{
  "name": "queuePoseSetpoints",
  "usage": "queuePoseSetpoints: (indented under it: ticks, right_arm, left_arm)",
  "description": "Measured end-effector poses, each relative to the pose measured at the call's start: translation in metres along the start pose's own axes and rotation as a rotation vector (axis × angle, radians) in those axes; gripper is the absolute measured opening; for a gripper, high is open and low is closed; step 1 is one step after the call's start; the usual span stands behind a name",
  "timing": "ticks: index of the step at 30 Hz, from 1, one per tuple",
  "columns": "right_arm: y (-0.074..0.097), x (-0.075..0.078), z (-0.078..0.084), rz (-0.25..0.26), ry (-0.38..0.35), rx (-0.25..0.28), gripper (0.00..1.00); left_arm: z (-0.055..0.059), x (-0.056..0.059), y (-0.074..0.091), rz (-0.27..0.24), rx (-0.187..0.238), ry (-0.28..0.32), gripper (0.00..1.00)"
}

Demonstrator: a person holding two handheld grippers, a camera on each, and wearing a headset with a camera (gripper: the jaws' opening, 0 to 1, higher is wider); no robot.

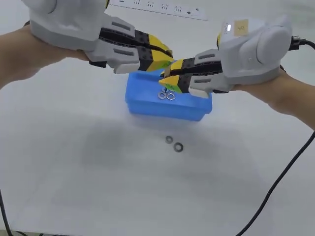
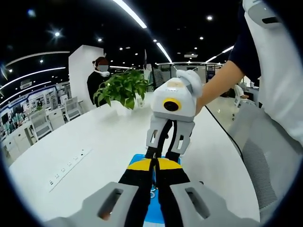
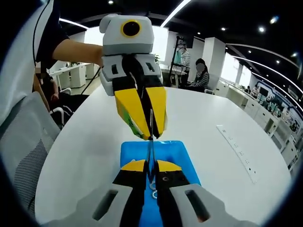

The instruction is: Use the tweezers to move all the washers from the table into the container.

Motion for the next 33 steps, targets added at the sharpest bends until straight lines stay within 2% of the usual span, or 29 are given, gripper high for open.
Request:
queuePoseSetpoints:
  ticks: [8,12,16,20,28,33]
  right_arm:
    - [0.002,0.001,-0.002,0.022,-0.048,0.008,0.12]
    - [0.003,0.002,-0.001,0.03,-0.051,0.0,0.12]
    - [0.004,0.002,0.003,0.038,-0.06,-0.018,0.15]
    - [0.007,0.003,0.004,0.054,-0.076,-0.011,0.17]
    - [0.021,0.007,0.003,0.118,-0.096,0.012,0.33]
    - [0.04,0.008,0.003,0.197,-0.112,0.044,0.48]
  left_arm:
    - [-0.004,0.002,0.001,-0.007,0.009,0.006,0.04]
    - [-0.004,0.0,0.0,-0.006,0.004,-0.004,0.04]
    - [-0.009,-0.002,0.0,-0.016,0.021,0.001,0.04]
    - [-0.01,-0.002,0.0,-0.02,0.005,-0.008,0.04]
    - [-0.012,-0.003,0.005,-0.03,-0.002,-0.016,0.04]
    - [-0.015,0.001,0.013,-0.044,-0.004,-0.023,0.04]
Point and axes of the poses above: the centre of the closed fingertips' face, and the gripper's own axes: y roughly backward along the fingers, x roughly to its right, z roughly out of its underside, the point moved 4 cm from there along y, roughly backward along the fingers, and after that the axes turned 3 degrees about z, right-handed, at the moved point
